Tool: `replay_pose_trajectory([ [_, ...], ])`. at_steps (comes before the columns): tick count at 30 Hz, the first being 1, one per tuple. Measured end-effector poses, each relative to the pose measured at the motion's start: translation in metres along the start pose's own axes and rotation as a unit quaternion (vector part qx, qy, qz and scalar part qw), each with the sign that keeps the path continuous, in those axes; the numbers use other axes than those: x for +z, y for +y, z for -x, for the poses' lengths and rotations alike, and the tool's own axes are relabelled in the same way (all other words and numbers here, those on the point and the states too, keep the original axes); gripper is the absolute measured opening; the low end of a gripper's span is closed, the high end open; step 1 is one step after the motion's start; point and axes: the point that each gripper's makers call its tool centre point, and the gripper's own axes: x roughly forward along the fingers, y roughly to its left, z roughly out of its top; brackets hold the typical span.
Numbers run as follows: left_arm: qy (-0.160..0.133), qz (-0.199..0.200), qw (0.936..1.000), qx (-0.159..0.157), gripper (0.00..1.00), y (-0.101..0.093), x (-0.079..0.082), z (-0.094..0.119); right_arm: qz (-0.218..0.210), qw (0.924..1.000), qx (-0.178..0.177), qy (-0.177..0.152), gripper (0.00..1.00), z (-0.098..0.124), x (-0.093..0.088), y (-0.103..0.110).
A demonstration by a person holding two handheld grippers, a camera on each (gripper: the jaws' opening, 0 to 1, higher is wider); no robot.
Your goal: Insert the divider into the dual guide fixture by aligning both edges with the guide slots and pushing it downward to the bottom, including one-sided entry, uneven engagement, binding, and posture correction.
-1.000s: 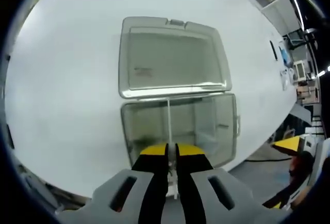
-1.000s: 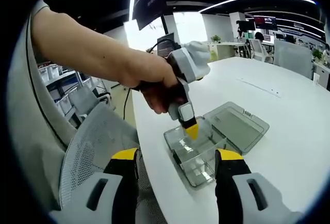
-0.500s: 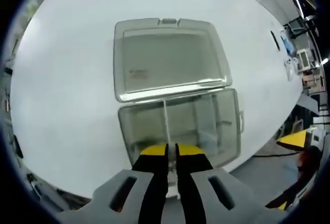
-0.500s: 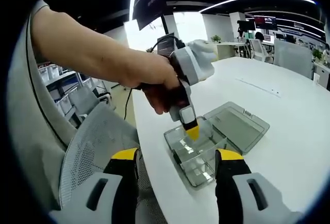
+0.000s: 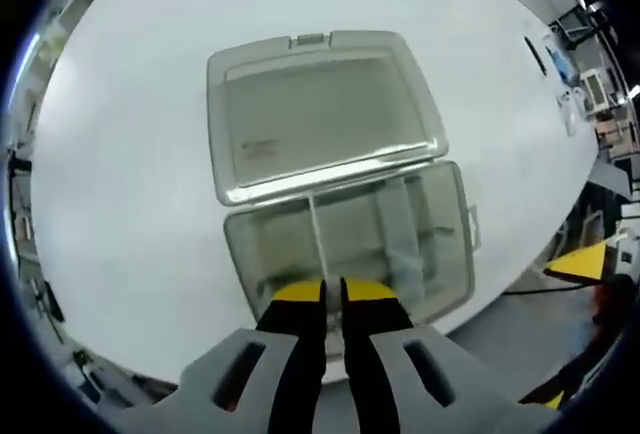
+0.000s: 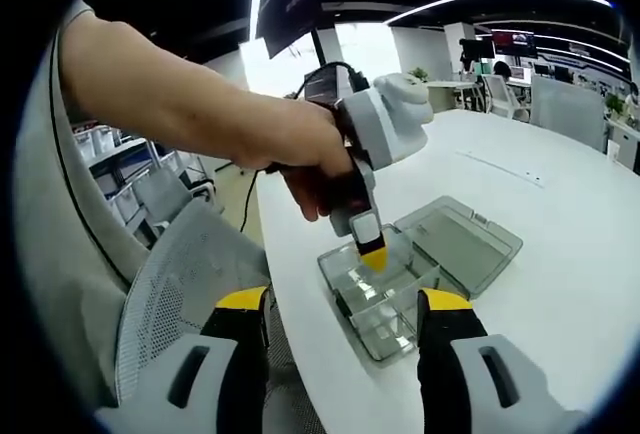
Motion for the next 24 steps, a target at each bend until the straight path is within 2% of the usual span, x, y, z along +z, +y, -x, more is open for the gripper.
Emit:
replay_pose_trajectory([
  [12, 0.010, -0.014, 0.9997, 0.015, 0.02, -0.0022, 0.0011, -0.0012, 0.002, 1.0000, 0.003, 0.001, 0.56, -0.0017, 0.0004, 0.0011],
  [19, 0.012, -0.002, 0.9999, 0.010, 0.02, -0.0030, -0.0012, -0.0001, 0.000, 1.0000, 0.000, 0.004, 0.56, 0.0007, -0.0011, -0.0004],
  [24, 0.002, 0.016, 0.9999, -0.001, 0.02, -0.0009, -0.0016, 0.0015, 0.002, 1.0000, 0.002, 0.004, 0.56, 0.0002, -0.0006, 0.0010],
])
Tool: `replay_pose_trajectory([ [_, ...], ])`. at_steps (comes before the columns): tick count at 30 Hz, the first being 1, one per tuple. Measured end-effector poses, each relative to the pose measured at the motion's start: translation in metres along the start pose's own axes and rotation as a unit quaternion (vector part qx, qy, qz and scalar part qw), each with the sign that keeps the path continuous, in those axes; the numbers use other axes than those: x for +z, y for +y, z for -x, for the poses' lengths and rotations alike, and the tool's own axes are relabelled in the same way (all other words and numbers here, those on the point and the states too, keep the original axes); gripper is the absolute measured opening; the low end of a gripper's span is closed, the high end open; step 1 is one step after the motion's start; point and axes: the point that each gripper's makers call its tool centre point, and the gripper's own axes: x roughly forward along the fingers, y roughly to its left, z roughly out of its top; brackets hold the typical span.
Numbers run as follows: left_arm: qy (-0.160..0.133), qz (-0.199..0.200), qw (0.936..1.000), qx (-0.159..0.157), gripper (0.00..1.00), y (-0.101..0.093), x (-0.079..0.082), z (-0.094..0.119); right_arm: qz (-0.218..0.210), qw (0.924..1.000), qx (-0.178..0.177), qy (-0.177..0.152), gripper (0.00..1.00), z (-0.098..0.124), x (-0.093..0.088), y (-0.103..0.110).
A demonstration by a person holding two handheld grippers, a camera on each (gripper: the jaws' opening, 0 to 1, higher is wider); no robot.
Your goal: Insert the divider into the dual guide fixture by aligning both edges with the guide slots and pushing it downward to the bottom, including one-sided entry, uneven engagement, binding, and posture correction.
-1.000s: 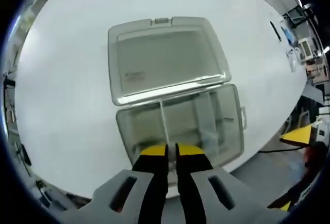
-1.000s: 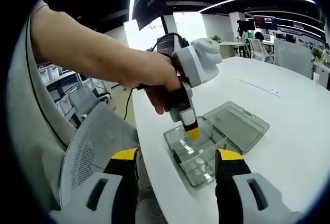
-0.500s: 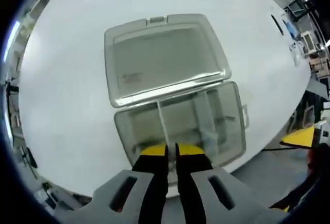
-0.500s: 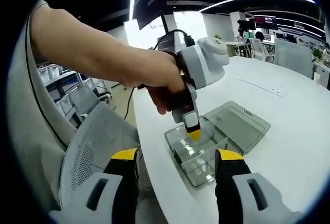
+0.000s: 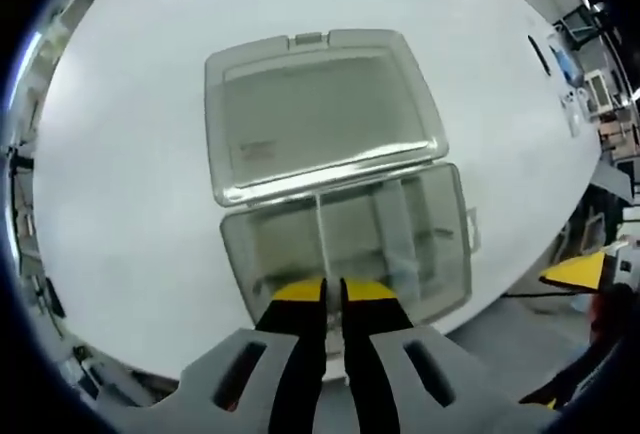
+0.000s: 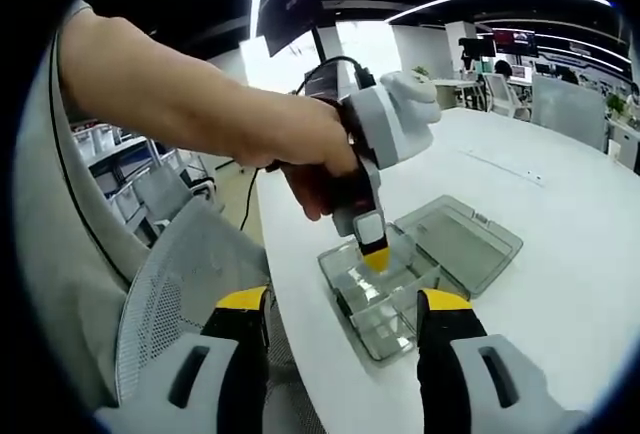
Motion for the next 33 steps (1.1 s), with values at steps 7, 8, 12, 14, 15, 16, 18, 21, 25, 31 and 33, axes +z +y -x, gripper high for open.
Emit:
replay_pose_trajectory([
  [7, -0.009, 0.020, 0.9997, -0.006, 0.02, 0.0043, -0.0007, 0.0044, 0.002, 1.0000, 0.002, 0.000, 0.56, -0.0017, 0.0014, 0.0010],
  [8, -0.009, 0.021, 0.9997, -0.007, 0.02, 0.0040, -0.0012, 0.0043, 0.002, 1.0000, 0.003, -0.001, 0.56, -0.0017, 0.0016, 0.0010],
  [12, -0.010, 0.025, 0.9996, -0.007, 0.02, 0.0040, -0.0008, 0.0056, 0.003, 1.0000, 0.003, 0.000, 0.56, -0.0014, 0.0012, 0.0013],
  [14, -0.011, 0.030, 0.9995, -0.008, 0.02, 0.0046, -0.0006, 0.0057, 0.003, 1.0000, 0.002, 0.000, 0.56, -0.0009, 0.0013, 0.0008],
  [15, -0.011, 0.033, 0.9994, -0.008, 0.02, 0.0053, -0.0002, 0.0053, 0.002, 1.0000, 0.002, -0.001, 0.56, -0.0006, 0.0016, 0.0008],
  [16, -0.011, 0.037, 0.9992, -0.010, 0.02, 0.0049, -0.0005, 0.0047, 0.002, 1.0000, 0.002, -0.001, 0.56, -0.0005, 0.0017, 0.0009],
  [18, -0.012, 0.041, 0.9990, -0.011, 0.02, 0.0042, -0.0005, 0.0049, 0.002, 1.0000, 0.002, 0.000, 0.56, -0.0007, 0.0010, 0.0012],
  [21, -0.016, 0.044, 0.9988, -0.012, 0.02, 0.0046, -0.0012, 0.0056, 0.003, 1.0000, 0.003, 0.001, 0.56, -0.0008, 0.0001, 0.0018],
  [25, -0.016, 0.048, 0.9986, -0.013, 0.02, 0.0055, -0.0005, 0.0054, 0.000, 1.0000, 0.003, 0.000, 0.56, -0.0009, -0.0008, 0.0015],
  [31, -0.019, 0.050, 0.9985, -0.013, 0.02, 0.0051, -0.0025, 0.0073, 0.001, 1.0000, 0.004, -0.001, 0.56, -0.0009, 0.0004, 0.0021],
  [33, -0.021, 0.052, 0.9983, -0.014, 0.02, 0.0049, -0.0027, 0.0080, 0.001, 1.0000, 0.003, -0.002, 0.56, -0.0009, 0.0005, 0.0017],
])
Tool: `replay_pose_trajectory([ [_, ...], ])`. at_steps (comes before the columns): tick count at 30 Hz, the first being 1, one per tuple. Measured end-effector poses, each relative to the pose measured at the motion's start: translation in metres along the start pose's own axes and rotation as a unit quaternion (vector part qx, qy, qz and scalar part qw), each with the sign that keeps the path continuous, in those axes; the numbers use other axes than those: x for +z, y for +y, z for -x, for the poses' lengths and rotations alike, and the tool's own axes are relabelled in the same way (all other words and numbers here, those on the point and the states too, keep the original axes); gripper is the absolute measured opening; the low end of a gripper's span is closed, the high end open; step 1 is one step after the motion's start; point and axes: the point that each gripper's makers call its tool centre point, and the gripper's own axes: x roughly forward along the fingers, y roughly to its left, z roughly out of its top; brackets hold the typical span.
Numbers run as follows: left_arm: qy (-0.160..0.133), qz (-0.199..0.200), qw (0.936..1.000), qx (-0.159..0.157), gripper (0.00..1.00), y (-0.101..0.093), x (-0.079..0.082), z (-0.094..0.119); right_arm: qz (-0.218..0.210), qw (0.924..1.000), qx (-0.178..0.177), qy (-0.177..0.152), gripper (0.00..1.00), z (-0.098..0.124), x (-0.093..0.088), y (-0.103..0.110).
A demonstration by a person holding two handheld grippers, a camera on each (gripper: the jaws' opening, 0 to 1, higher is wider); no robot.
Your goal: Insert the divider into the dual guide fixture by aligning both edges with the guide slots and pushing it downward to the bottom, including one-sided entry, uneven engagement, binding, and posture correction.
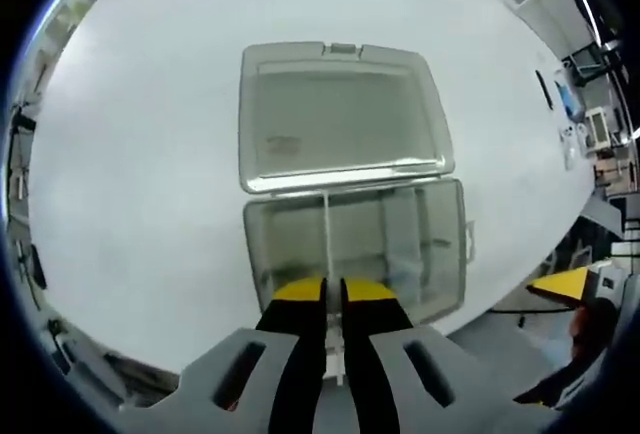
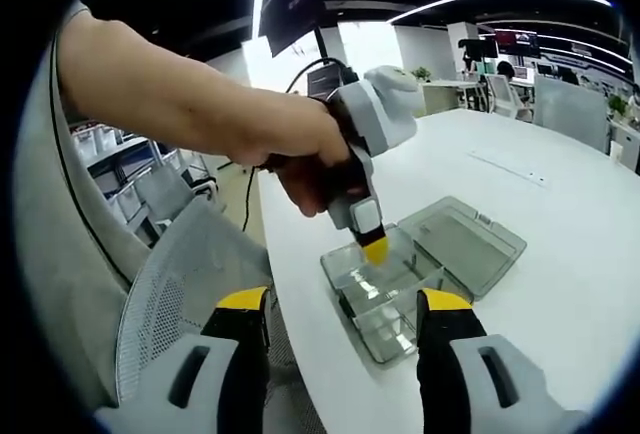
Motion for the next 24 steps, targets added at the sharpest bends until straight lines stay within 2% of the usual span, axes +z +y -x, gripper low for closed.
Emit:
replay_pose_trajectory([
  [24, 0.016, -0.008, 0.9998, 0.004, 0.02, -0.0046, 0.0020, -0.0058, -0.002, 1.0000, -0.004, 0.000, 0.56, 0.0027, -0.0018, -0.0017],
])
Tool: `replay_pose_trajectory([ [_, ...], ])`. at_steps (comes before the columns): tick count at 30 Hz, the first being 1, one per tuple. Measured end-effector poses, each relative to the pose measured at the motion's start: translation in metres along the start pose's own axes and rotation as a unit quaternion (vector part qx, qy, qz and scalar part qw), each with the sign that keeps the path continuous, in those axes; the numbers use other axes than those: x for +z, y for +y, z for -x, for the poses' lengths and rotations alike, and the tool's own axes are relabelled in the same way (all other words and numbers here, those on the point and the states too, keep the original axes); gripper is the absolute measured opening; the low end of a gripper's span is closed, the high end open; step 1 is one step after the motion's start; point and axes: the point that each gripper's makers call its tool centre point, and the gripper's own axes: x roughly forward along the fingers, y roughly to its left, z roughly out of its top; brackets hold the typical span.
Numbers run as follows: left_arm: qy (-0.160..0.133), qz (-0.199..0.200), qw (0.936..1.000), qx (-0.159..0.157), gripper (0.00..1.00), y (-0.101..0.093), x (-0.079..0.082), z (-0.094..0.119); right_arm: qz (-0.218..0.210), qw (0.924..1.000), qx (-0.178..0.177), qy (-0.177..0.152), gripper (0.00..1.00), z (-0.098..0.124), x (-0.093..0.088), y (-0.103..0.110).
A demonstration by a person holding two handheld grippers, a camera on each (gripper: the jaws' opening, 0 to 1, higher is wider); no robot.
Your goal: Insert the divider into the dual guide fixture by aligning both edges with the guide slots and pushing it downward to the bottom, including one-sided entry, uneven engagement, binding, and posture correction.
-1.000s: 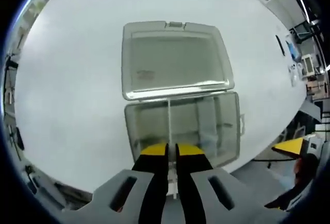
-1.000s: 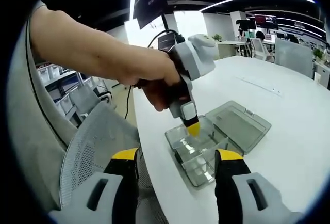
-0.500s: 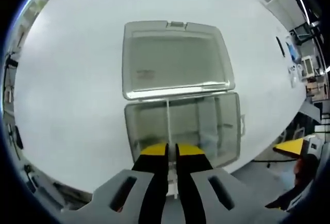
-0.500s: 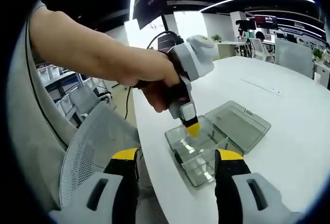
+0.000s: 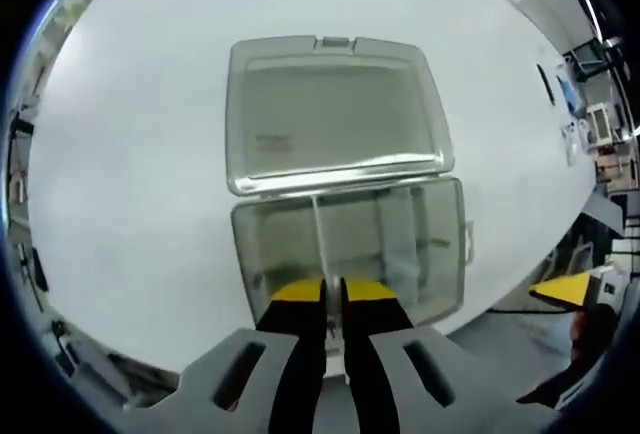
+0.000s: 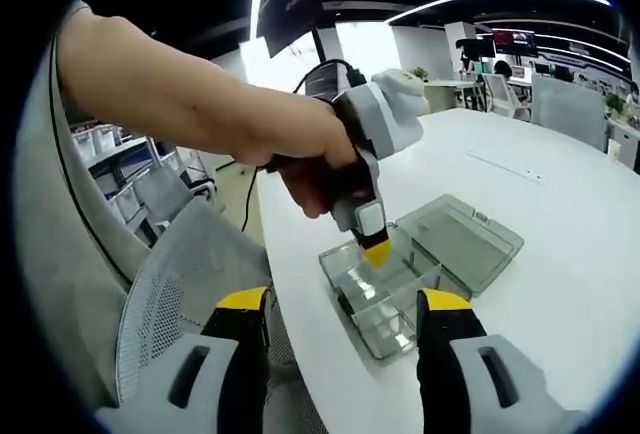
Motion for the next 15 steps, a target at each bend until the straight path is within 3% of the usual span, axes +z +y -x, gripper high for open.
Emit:
replay_pose_trajectory([
  [15, 0.000, -0.013, 0.9999, 0.005, 0.02, 0.0012, -0.0006, -0.0044, -0.003, 1.0000, -0.001, 0.001, 0.56, 0.0006, -0.0024, 0.0001],
])
